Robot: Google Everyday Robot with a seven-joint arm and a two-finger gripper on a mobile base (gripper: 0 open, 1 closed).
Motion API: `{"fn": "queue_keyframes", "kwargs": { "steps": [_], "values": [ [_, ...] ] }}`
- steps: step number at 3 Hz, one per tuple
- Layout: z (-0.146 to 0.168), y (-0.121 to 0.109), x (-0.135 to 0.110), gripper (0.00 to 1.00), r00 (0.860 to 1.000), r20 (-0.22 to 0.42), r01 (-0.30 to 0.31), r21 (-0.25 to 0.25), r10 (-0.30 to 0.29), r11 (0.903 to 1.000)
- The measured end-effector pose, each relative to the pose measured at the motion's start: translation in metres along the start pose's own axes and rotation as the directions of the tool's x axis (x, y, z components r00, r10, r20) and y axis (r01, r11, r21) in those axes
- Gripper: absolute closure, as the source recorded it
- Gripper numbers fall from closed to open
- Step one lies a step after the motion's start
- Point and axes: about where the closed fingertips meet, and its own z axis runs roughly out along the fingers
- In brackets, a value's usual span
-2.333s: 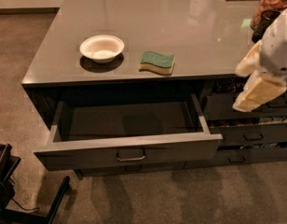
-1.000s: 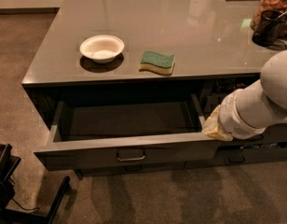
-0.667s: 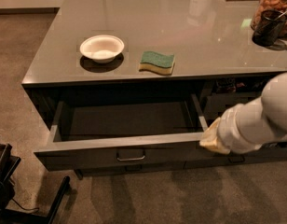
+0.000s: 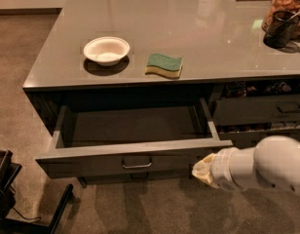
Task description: Close top drawer
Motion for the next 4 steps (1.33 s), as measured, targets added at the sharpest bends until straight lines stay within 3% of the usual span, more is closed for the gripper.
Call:
{"fn": "queue_keyframes", "kwargs": {
  "steps": [1,2,3,4],
  "values": [
    [0.028,0.012,0.008,1.0,0.999,0.028,0.02,0.063,-0.022,0.9978],
    [0.026,-0.006,0.001,1.0,0.998,0.051,0.02,0.141,-0.027,0.9898],
    [0.025,-0.006,0.001,1.0,0.998,0.049,0.021,0.139,-0.028,0.9901],
    [0.033,-0.008,0.0,1.0,0.995,0.068,0.056,0.161,-0.068,0.9854]
  ]
}}
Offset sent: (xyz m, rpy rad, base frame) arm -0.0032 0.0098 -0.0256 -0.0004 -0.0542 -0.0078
